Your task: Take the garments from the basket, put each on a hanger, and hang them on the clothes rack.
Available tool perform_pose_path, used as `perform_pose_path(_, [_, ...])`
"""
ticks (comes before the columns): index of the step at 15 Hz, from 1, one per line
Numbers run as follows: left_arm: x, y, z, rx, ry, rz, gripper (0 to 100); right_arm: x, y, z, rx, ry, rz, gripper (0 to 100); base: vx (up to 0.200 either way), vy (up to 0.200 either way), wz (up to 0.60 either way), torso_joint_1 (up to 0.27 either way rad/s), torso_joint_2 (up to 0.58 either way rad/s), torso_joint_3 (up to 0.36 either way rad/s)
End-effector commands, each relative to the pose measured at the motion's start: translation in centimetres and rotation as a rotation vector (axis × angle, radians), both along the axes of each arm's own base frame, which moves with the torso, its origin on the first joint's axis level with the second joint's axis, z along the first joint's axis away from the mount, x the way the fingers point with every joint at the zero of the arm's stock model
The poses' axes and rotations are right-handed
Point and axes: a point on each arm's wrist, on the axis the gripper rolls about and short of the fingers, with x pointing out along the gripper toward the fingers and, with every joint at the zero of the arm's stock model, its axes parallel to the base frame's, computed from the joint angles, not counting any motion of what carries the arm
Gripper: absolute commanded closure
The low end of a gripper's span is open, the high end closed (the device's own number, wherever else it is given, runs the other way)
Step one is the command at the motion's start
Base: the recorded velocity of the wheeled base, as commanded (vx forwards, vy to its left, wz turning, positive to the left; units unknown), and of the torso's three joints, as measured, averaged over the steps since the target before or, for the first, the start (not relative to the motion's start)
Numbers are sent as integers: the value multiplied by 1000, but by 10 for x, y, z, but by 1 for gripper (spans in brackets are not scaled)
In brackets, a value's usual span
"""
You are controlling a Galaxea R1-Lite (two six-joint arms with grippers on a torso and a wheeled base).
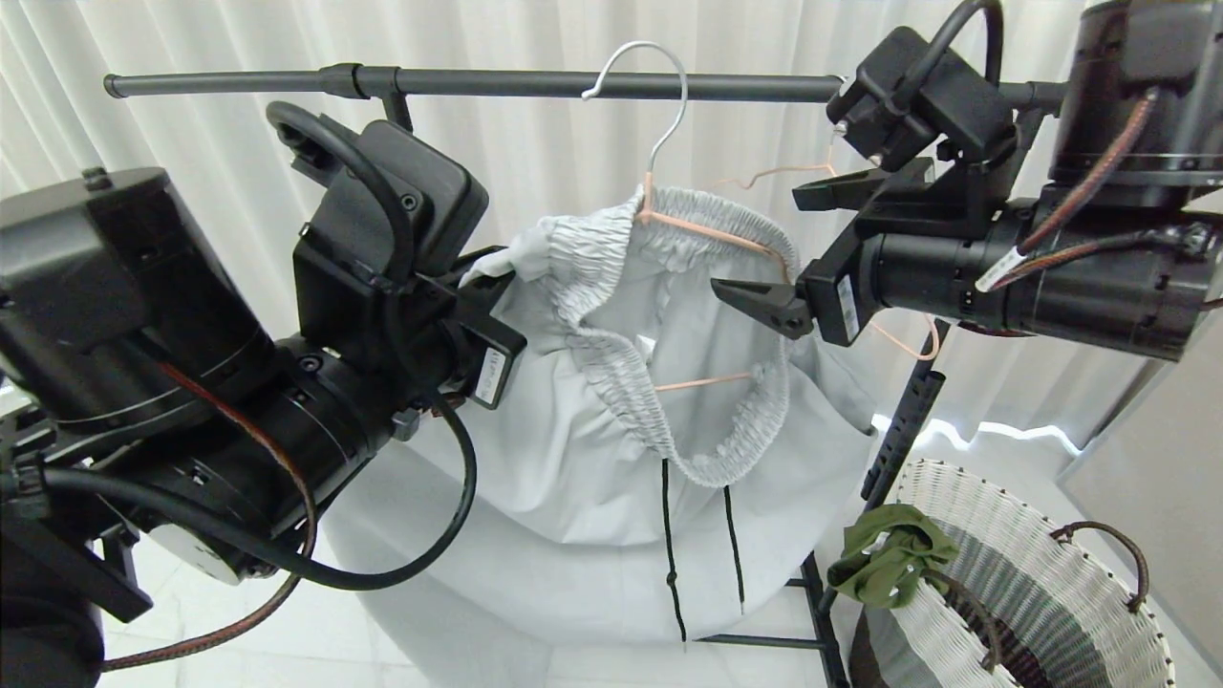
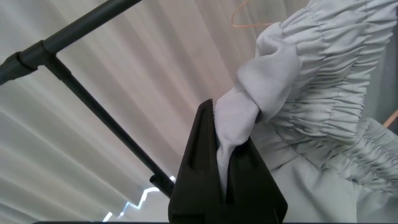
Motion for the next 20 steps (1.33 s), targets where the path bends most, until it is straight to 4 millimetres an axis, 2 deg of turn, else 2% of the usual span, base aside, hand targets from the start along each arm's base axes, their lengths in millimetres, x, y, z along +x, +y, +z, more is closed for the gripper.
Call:
perform_pose_path(1, [-4, 0, 1, -4, -5, -13, 100, 13, 8, -8, -25, 11, -10, 0, 0, 0, 0, 0, 0, 0])
perform_pose_path(11, [-10, -5, 3, 35, -30, -79, 100, 11, 5, -7, -72, 25, -8, 0, 0, 0, 0, 0, 0, 0])
perform_pose_path(12, [-10, -5, 3, 35, -30, -79, 100, 11, 5, -7, -73, 26, -8, 100, 0, 0, 0, 0, 0, 0])
perform_pose_path(20, [-9, -5, 3, 36, -29, -75, 100, 12, 3, -5, -73, 11, -15, 100, 0, 0, 0, 0, 0, 0])
